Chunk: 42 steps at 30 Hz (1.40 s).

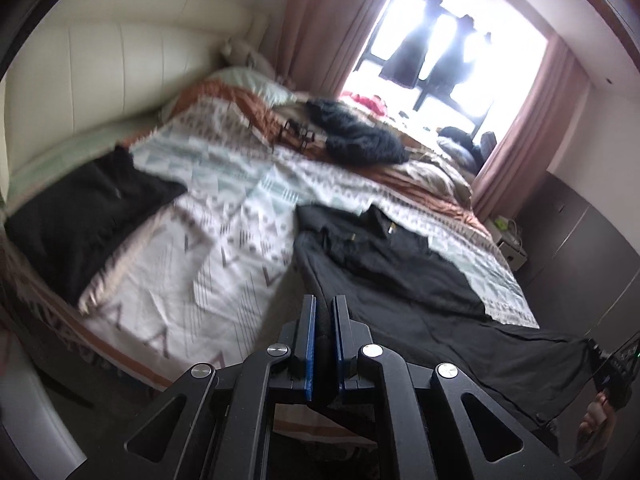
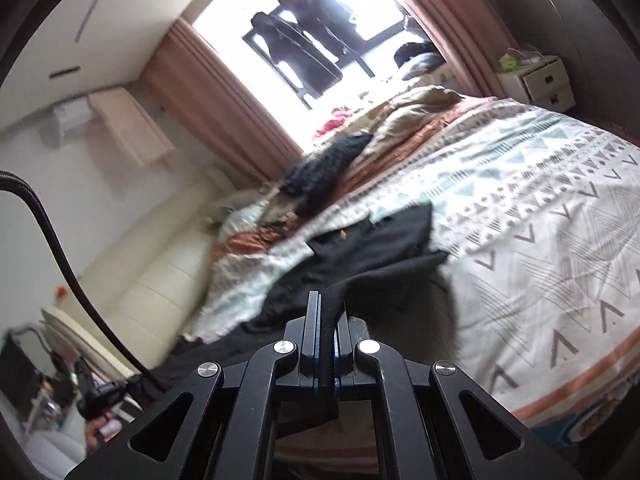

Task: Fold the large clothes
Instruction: 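Lift the hem with both tools and fold it toward the collar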

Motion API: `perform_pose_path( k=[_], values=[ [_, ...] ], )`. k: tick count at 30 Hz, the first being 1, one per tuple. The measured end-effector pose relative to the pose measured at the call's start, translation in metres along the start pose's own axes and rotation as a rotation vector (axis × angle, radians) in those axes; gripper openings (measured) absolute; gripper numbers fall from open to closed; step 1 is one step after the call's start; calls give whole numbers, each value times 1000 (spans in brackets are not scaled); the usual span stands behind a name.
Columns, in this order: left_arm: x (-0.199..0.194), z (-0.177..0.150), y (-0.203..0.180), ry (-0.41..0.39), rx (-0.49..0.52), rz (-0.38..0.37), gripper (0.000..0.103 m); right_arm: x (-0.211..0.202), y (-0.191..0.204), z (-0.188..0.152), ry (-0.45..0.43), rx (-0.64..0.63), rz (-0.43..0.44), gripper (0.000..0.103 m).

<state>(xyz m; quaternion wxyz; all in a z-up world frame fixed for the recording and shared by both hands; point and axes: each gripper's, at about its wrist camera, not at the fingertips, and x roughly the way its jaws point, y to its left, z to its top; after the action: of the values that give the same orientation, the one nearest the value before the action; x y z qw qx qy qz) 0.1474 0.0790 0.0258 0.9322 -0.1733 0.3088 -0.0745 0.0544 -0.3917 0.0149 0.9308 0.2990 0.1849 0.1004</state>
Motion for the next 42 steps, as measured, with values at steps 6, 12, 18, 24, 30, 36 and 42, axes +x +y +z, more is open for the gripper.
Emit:
perform_pose_path(
  k=[6,12,18,24,30,36,42],
  values=[
    [-15,7,-6,-27,41,25,8,-13,30,10,-57,-64,69,5],
    [10,6,3,-7,25,62,8,10,17,10,-37,-52,32,5],
    [33,22,4,-11,13,66,8,29,5,18,-20,-33,1,5],
    [49,65,-5,-45,-13,28,8,53,8,48,-28,-27,-6,4],
    [79,118,-25,-94,26,23,8,85,9,90,-56,-50,4,5],
    [124,163,-35,-113,32,7,8,129,13,130,-65,-76,-19,5],
    [180,196,-36,-101,51,41,8,179,10,162,-66,-110,-63,4]
  ],
)
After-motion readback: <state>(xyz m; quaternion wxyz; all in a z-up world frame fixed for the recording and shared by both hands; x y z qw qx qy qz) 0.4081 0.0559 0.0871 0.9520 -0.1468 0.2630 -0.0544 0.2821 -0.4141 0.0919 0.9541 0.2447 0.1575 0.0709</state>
